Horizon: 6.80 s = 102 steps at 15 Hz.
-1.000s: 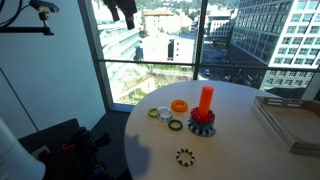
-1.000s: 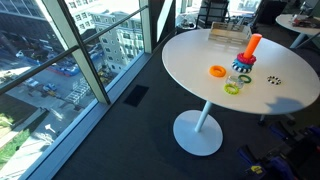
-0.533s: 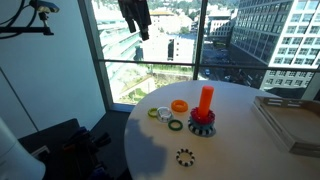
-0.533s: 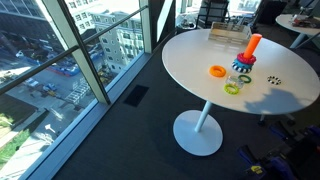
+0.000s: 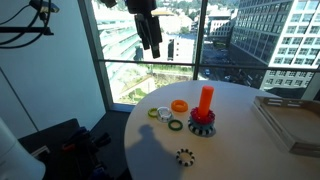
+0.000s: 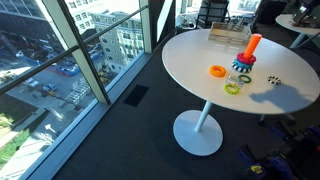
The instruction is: Pick up the red ring from the ring holder and put it on the table
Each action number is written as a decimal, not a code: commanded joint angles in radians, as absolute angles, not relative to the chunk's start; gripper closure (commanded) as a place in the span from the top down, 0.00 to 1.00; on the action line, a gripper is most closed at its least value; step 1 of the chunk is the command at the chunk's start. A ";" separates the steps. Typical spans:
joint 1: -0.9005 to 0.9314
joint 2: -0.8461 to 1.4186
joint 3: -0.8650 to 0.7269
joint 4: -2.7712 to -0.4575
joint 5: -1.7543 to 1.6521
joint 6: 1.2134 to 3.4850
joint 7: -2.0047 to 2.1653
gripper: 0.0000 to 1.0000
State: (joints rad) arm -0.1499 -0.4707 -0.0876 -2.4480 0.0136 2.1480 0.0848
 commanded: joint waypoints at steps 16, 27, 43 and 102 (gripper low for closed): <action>-0.209 -0.165 -0.113 -2.341 -0.087 2.265 0.234 1.00; -0.201 -0.167 -0.117 -2.364 -0.083 2.285 0.234 1.00; -0.188 0.127 -0.155 -2.240 -0.071 2.503 0.364 1.00; -0.085 0.363 -0.225 -2.127 0.044 2.552 0.394 1.00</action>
State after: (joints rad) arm -0.0861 0.3745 -0.2267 -2.1161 0.0461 2.5557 0.3915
